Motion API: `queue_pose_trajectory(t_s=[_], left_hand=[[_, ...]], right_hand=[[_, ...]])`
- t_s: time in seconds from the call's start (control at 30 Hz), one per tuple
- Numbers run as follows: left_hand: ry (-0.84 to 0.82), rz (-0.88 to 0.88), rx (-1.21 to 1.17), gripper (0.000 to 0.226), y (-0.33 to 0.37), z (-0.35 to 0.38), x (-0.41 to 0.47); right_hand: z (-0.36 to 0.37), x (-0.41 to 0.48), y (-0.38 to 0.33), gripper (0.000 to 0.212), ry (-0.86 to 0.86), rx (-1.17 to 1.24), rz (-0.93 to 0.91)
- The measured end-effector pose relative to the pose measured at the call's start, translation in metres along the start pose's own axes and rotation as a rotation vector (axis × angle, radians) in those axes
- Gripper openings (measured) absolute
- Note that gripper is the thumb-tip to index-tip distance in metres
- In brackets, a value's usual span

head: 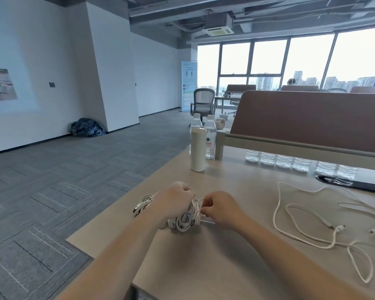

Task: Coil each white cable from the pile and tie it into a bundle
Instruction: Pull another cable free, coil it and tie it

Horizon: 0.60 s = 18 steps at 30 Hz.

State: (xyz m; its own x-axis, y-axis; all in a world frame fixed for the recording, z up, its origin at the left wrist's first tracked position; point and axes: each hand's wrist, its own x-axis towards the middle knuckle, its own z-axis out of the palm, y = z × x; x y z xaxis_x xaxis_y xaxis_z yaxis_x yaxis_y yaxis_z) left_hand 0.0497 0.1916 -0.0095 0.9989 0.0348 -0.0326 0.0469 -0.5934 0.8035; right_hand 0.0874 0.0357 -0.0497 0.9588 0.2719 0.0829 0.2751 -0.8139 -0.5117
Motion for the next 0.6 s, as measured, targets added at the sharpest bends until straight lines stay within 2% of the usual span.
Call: queue_pose_trajectory(t_s=[0.07, 0.2, 0.27, 0.4, 0.47, 0.6], left_hand=[[-0.011, 0.007, 0.003, 0.036, -0.0045, 0.0016, 0.0038], [0.002, 0.005, -0.022, 0.031, -0.0061, 0.0024, 0.0068], [0.004, 0.009, -0.023, 0.022, -0.0071, 0.003, 0.0074], [0.015, 0.028, -0.015, 0.02, -0.0098, 0.0051, 0.0105], [0.018, 0.033, 0.0, 0.022, -0.0092, 0.0053, 0.0102], [0.041, 0.043, -0.025, 0.023, -0.0049, 0.0056, 0.0081]], right_hand=[[0.0015, 0.0005, 0.0001, 0.015, -0.023, -0.008, 0.002], [-0.0002, 0.0023, 0.0054, 0.031, -0.097, -0.069, -0.008], [-0.0006, 0.0022, 0.0064, 0.03, -0.122, -0.11, -0.009], [-0.0021, -0.0013, 0.0033, 0.004, -0.123, -0.148, -0.07], [-0.0028, -0.0013, 0.0035, 0.003, -0.113, -0.163, -0.092], [-0.0052, -0.0016, 0.0046, 0.019, -0.117, -0.181, -0.066]])
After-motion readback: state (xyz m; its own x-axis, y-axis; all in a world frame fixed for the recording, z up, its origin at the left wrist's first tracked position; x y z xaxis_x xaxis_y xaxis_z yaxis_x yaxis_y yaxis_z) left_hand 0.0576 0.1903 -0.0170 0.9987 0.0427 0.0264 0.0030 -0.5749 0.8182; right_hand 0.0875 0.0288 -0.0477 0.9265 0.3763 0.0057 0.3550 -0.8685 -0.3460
